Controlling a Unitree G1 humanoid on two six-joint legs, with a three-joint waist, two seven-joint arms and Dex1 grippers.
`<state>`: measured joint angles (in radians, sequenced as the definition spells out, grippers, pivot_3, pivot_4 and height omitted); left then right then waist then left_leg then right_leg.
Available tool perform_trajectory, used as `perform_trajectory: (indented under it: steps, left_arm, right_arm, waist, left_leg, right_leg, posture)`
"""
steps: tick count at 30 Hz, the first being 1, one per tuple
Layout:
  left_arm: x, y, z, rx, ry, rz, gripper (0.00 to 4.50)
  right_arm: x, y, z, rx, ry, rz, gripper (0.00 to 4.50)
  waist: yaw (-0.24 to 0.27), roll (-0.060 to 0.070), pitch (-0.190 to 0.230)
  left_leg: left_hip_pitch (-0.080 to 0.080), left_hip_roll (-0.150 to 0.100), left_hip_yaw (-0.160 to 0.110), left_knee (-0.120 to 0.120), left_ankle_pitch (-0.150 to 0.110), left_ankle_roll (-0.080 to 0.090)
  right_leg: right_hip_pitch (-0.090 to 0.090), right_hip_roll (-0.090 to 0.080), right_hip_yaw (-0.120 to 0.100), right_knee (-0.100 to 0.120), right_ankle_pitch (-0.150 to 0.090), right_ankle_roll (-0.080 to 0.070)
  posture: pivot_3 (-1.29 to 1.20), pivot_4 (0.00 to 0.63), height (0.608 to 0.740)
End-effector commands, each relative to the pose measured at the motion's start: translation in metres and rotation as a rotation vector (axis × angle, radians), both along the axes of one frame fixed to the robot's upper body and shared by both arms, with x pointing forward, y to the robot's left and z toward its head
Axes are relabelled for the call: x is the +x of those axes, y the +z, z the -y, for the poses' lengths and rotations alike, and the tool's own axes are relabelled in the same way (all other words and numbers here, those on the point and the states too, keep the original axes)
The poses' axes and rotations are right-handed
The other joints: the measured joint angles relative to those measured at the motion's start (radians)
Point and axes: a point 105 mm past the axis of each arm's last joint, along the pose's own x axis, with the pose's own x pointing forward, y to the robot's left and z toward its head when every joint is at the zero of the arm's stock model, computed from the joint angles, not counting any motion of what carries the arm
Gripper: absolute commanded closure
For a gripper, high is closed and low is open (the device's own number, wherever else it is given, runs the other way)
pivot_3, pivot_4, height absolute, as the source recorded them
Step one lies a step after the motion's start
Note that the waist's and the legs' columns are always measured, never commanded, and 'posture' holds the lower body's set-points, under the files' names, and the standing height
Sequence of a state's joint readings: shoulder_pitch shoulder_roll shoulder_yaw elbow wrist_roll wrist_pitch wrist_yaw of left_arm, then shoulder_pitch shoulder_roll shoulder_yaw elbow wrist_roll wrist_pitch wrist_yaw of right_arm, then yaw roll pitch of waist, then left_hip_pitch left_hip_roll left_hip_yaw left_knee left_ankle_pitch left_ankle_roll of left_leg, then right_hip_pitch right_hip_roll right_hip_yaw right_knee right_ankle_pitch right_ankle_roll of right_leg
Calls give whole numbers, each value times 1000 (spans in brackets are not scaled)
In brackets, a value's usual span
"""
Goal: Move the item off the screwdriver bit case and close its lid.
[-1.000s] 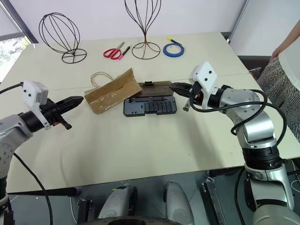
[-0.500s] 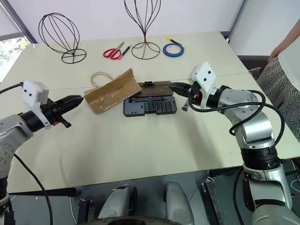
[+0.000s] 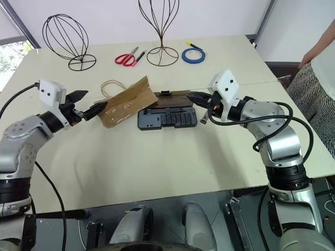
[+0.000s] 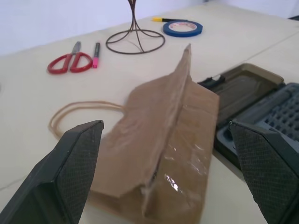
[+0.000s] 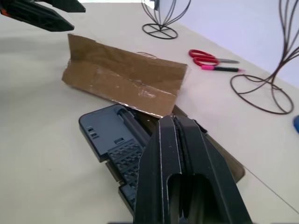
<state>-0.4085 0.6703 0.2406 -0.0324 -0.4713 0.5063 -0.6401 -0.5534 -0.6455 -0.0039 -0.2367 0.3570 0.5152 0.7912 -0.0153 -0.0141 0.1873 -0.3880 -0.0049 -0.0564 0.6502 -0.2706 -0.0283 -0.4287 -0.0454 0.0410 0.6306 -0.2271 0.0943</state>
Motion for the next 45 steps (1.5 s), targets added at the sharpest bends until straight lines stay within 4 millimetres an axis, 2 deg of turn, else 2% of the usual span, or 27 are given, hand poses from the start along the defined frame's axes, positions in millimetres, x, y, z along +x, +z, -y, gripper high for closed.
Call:
perform_trajectory:
  steps: [1, 6, 10, 17, 25, 28, 33, 37, 41, 43, 45]
  left_arm:
    - [17, 4, -7, 1, 32, 36, 38]
    - [40, -10, -3, 7, 29, 13, 38]
    - [48, -23, 5, 34, -4, -10, 38]
    - [48, -29, 12, 67, -45, -8, 38]
    - [46, -7, 11, -1, -21, 100, 38]
    - [43, -7, 11, -32, -18, 96, 38]
    - [40, -19, 12, -7, -21, 54, 38]
    - [37, -38, 13, 61, -20, -8, 38]
    - [38, -43, 12, 101, -5, -18, 38]
    - [40, -43, 12, 109, 6, -14, 588]
    - [42, -43, 12, 109, 13, -8, 1406]
  right_arm:
    - [-6, 13, -4, 11, 4, 72, 4500]
    - [-9, 11, -2, 14, -17, 79, 4500]
    - [-11, 11, 0, 19, -36, 85, 4500]
    - [-13, 10, 3, 22, -52, 85, 4500]
    - [-12, 9, 1, 24, -47, 80, 4500]
    - [-11, 8, -1, 21, -37, 78, 4500]
    - [-11, 8, -1, 17, -33, 75, 4500]
    - [-11, 8, -1, 14, -31, 73, 4500]
    - [-11, 8, -1, 11, -32, 73, 4500]
    - [-11, 8, -1, 11, -33, 73, 4500]
    - [-11, 8, -1, 10, -34, 75, 4500]
  waist:
    - [1, 0, 0]
    - [3, 0, 0]
    - [2, 0, 0]
    - [0, 0, 0]
    - [1, 0, 0]
    - [1, 0, 0]
    - [0, 0, 0]
    - [1, 0, 0]
    - [2, 0, 0]
    - [2, 0, 0]
    - [2, 0, 0]
  left_leg:
    - [0, 0, 0, 0, 0, 0]
    - [0, -1, 0, 0, 0, 0]
    - [-1, -1, 0, 1, 0, 0]
    - [-1, 0, 0, 0, 0, 0]
    - [-1, 0, 0, 1, 0, 0]
    - [-1, 0, 0, 1, 0, 0]
    - [-1, 0, 0, 1, 0, 0]
    - [-1, 0, 0, 1, 0, 0]
    - [-1, -1, 0, 1, 0, 0]
    - [-1, -1, 0, 1, 0, 0]
    - [-1, -1, 0, 1, 0, 0]
  right_leg:
    - [0, 0, 0, 0, 0, 0]
    - [0, 0, 0, 0, 0, 0]
    - [0, -1, 0, 0, 0, 0]
    - [0, 0, 0, 1, 0, 0]
    - [0, 0, 0, 1, 0, 0]
    - [0, -1, 0, 1, 0, 0]
    - [0, 0, 0, 1, 0, 0]
    - [0, 0, 0, 1, 0, 0]
    - [0, -1, 0, 1, 0, 0]
    - [0, -1, 0, 1, 0, 0]
    - [0, -1, 0, 1, 0, 0]
  posture:
    - [0, 150, 740]
    - [0, 150, 740]
    - [0, 150, 740]
    - [0, 150, 740]
    - [0, 150, 740]
    - [0, 150, 740]
    - [0, 150, 740]
    - [0, 150, 740]
    - [0, 150, 740]
    - [0, 150, 740]
    - [0, 150, 740]
